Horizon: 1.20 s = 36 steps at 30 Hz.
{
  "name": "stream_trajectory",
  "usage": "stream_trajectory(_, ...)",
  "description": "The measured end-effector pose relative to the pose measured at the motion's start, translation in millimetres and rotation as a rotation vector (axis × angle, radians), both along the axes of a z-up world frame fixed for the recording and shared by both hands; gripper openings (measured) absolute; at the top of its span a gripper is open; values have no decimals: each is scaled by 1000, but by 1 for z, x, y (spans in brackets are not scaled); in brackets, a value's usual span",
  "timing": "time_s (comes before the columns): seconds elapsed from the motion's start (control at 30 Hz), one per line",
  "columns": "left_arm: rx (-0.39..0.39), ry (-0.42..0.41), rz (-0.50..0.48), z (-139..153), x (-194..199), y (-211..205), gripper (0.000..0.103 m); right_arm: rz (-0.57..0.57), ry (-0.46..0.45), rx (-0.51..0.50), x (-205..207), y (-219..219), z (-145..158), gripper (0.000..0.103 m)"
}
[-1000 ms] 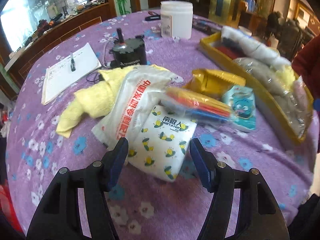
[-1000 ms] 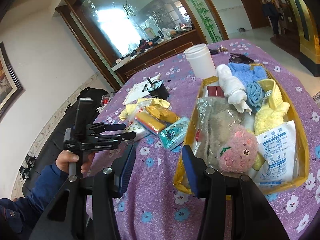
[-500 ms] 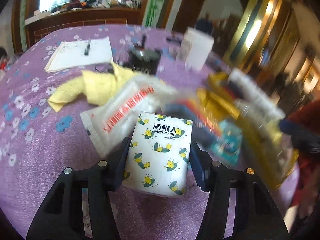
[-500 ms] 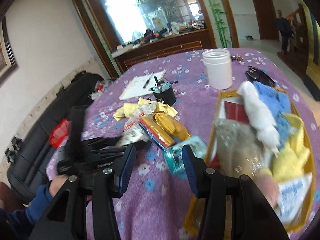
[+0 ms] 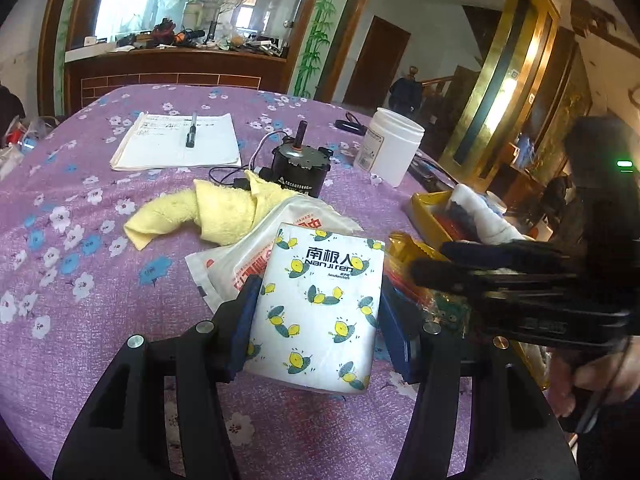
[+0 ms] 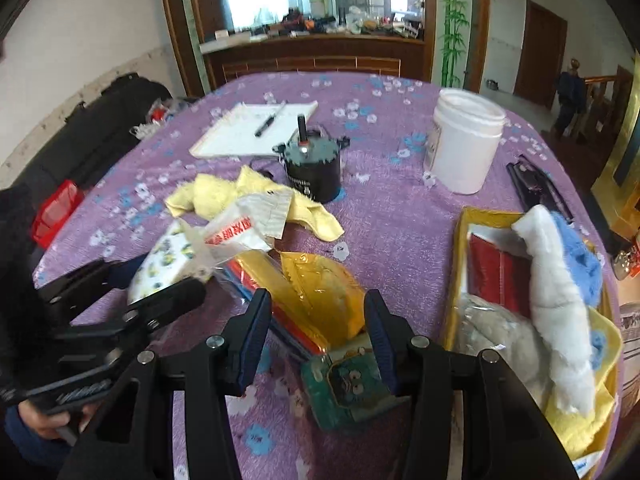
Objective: Organize soft objects
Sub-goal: 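Grasp the gold foil bag with the right gripper while the left gripper holds the diaper pack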
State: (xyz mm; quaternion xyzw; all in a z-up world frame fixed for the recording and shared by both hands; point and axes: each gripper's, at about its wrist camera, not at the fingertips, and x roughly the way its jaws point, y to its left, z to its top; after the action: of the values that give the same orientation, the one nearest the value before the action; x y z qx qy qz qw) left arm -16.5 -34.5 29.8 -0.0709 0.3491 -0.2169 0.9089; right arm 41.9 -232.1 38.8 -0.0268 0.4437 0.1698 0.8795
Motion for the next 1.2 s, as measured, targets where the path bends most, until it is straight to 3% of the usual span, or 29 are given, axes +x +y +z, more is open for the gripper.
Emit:
stream_trajectory(0.07,-6,-1,-2,1,0,1,56,-20,19,23,7,-2,-6,42)
stream_trajectory(0.1,-8,-7,-1,1,-1,1,56,-26,25,16,10,-2,-8,31)
stream_trajectory(0.27,-19,-32,4,5,-5,4,56,-63,0,111,-1,-15,-1,19)
stream_trajectory(0.4,-15,-49,1,7,-8,3,56,-71,-42,269,-27,-31,10,19)
stream_trajectory(0.57,2,-82,-3,10,-10,-1,56,-68,-40,393,-42,-41,12,19)
stream_trajectory(0.87,17,-66,-1,10,-11,-5,56,-78,-66,505,-74,-69,17,19)
stream_trajectory(1.0,-42,-23,-5,11,-16,-4,56,-102,-84,536,-83,-88,20,19)
stream_trajectory(1.2,-31,-3,-50,16,-30,-30,56,-116,-100,581,-92,-108,24,19)
